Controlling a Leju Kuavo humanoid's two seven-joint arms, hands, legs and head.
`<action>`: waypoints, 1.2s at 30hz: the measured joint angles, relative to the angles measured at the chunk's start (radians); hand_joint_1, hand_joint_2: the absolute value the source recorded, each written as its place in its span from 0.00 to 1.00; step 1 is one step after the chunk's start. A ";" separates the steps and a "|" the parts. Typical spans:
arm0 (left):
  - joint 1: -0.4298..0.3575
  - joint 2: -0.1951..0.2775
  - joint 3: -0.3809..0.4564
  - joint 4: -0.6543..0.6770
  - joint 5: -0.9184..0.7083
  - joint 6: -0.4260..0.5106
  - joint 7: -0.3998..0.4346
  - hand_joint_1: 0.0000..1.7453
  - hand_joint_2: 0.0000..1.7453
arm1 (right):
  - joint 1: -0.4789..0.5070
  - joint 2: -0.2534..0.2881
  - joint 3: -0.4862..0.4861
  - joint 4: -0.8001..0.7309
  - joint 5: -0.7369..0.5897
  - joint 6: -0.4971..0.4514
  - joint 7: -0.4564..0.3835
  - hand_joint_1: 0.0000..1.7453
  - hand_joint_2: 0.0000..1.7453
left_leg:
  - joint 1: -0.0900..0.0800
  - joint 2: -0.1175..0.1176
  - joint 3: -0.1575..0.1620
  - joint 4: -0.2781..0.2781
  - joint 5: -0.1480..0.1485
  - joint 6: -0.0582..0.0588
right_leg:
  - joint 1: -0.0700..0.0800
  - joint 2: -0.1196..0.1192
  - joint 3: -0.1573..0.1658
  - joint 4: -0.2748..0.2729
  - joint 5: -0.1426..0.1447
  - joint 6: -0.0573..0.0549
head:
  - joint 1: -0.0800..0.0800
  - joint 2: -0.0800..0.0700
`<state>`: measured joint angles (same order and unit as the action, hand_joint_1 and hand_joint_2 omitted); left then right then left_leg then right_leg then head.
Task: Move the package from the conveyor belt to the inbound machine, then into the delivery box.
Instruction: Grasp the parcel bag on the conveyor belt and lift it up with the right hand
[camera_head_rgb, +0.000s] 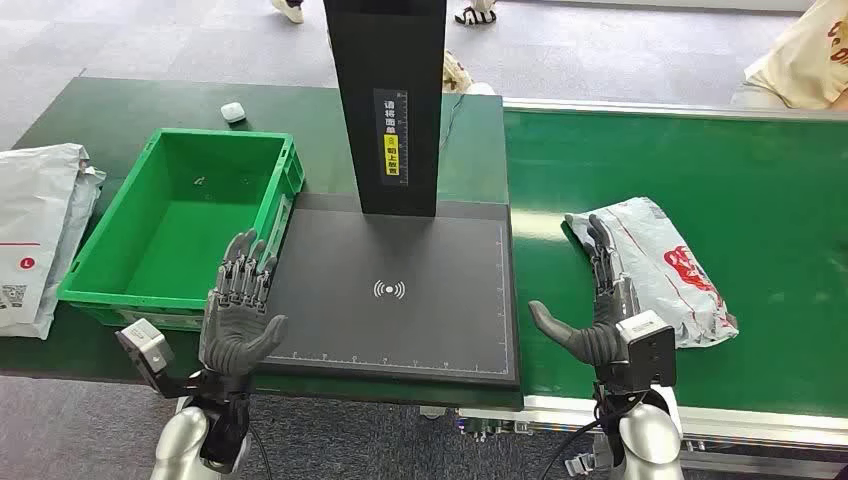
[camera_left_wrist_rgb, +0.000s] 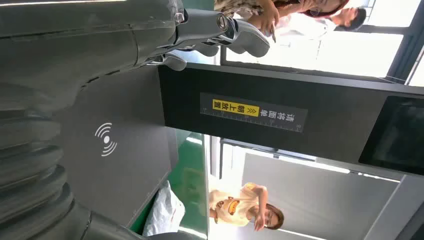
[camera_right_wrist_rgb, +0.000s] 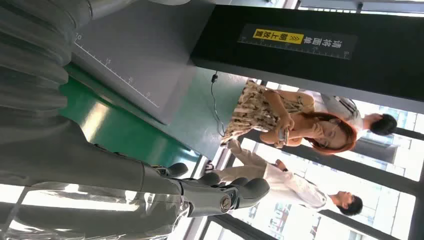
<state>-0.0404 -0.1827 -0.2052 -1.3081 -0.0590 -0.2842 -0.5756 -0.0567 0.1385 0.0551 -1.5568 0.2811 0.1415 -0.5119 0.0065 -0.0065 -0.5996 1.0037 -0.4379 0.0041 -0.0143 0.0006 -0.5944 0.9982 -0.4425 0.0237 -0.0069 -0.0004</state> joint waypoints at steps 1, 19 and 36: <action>0.000 0.000 0.000 0.000 0.000 0.000 0.000 0.00 1.00 | 0.000 0.000 0.000 0.000 0.000 0.000 0.000 0.00 1.00 | 0.000 0.000 0.000 0.000 0.000 0.000 | 0.000 0.000 0.000 0.000 0.000 0.000 | 0.000 0.000; 0.000 0.000 0.000 0.000 0.000 0.000 0.000 0.00 1.00 | 0.000 0.000 0.000 0.000 0.000 0.000 0.000 0.00 1.00 | 0.000 0.000 0.000 0.000 0.000 0.000 | 0.000 0.000 0.000 0.000 0.000 0.000 | 0.000 0.000; -0.004 -0.006 -0.008 0.003 -0.016 -0.003 0.017 0.00 1.00 | -0.062 -0.100 -0.060 0.069 0.212 -0.138 0.163 0.00 1.00 | -0.001 -0.001 0.000 0.001 0.000 0.002 | -0.001 -0.002 0.001 0.000 0.000 0.001 | 0.000 0.000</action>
<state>-0.0440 -0.1886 -0.2132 -1.3048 -0.0745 -0.2871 -0.5586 -0.1191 0.0381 -0.0047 -1.4876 0.4930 0.0034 -0.3491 0.0054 -0.0078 -0.6000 1.0045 -0.4378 0.0057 -0.0156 -0.0009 -0.5937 0.9977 -0.4421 0.0249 -0.0069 -0.0004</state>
